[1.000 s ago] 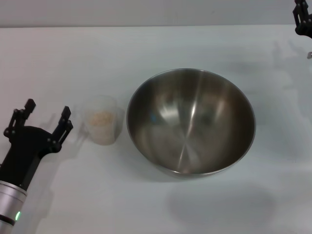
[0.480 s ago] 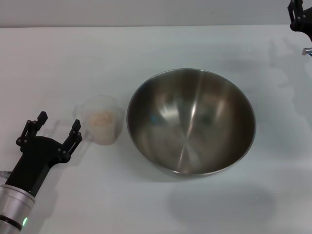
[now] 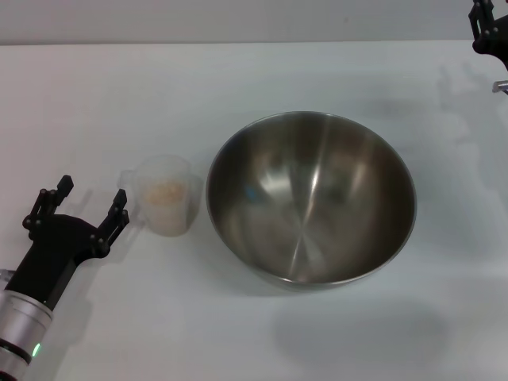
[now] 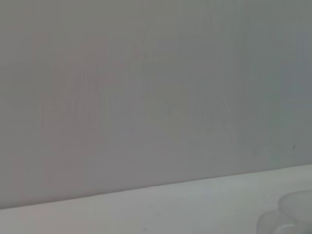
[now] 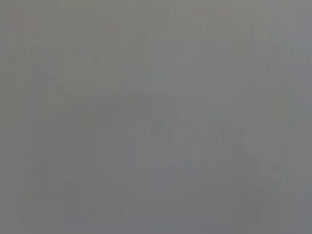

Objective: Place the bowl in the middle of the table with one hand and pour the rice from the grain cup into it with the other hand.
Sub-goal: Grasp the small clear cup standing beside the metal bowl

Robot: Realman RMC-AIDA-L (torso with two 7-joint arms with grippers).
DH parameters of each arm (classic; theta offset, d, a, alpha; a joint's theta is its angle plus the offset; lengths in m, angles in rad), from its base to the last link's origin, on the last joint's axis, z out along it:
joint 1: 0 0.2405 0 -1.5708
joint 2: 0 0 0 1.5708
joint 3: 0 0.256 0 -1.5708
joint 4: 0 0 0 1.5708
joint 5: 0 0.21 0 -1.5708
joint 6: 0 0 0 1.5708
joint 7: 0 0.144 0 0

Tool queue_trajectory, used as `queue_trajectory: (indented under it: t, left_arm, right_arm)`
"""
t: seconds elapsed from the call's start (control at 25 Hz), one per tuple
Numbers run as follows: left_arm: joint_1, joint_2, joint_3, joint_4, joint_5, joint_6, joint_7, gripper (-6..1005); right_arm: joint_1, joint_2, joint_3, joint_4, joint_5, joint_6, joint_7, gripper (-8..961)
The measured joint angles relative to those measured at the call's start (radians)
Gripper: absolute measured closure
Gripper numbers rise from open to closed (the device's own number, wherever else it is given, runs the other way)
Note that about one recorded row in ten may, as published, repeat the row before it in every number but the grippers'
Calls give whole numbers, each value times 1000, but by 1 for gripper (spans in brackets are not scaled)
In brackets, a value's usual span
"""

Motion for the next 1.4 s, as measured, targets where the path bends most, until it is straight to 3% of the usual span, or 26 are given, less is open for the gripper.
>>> queue_trajectory:
  t: [0.72,1.4]
  left_arm:
    - [-58,-1,-38,11,-1,-85,0,183]
    - [-62,-1,-41,0,5,-66,0,184]
  right_arm:
    - [6,1,0,-2,0,0,0,561]
    - [35,4,2,-3,-4,50,0,558]
